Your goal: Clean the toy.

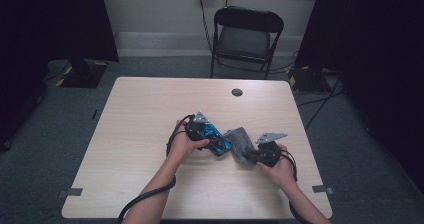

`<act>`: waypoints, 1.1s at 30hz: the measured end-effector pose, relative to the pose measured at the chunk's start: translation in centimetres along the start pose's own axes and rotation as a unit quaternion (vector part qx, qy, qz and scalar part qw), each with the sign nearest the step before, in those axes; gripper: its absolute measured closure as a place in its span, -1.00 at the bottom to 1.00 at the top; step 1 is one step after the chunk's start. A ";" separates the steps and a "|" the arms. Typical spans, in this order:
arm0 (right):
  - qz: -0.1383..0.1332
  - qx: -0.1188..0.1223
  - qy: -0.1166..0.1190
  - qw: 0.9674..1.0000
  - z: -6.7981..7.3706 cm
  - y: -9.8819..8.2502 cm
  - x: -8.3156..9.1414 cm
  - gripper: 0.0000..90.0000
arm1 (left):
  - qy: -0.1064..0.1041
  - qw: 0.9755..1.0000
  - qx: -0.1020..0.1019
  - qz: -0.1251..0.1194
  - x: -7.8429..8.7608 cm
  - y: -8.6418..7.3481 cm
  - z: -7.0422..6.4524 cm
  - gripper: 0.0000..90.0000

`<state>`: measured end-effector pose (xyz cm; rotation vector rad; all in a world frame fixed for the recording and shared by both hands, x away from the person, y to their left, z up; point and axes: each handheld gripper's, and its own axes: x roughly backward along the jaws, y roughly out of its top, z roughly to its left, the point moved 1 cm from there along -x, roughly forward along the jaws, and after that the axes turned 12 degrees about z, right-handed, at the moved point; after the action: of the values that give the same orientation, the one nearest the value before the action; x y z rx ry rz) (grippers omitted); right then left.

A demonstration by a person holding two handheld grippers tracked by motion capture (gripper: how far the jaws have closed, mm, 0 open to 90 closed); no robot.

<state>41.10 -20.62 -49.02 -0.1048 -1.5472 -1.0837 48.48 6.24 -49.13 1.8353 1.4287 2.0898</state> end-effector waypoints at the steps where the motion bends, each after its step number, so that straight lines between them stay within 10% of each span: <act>1: 0.000 0.001 0.000 1.000 0.0 -0.1 0.1 0.85 | 0.001 1.000 -0.001 0.000 0.0 0.0 0.0 -0.75; 33: -0.003 -0.008 0.015 1.000 0.4 -3.5 3.9 0.86 | 0.001 1.000 0.000 0.000 0.0 0.0 0.0 -0.75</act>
<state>37.45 -24.20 -47.78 -0.0945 -1.5137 -1.0982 48.49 6.27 -49.12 1.8345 1.4291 2.0922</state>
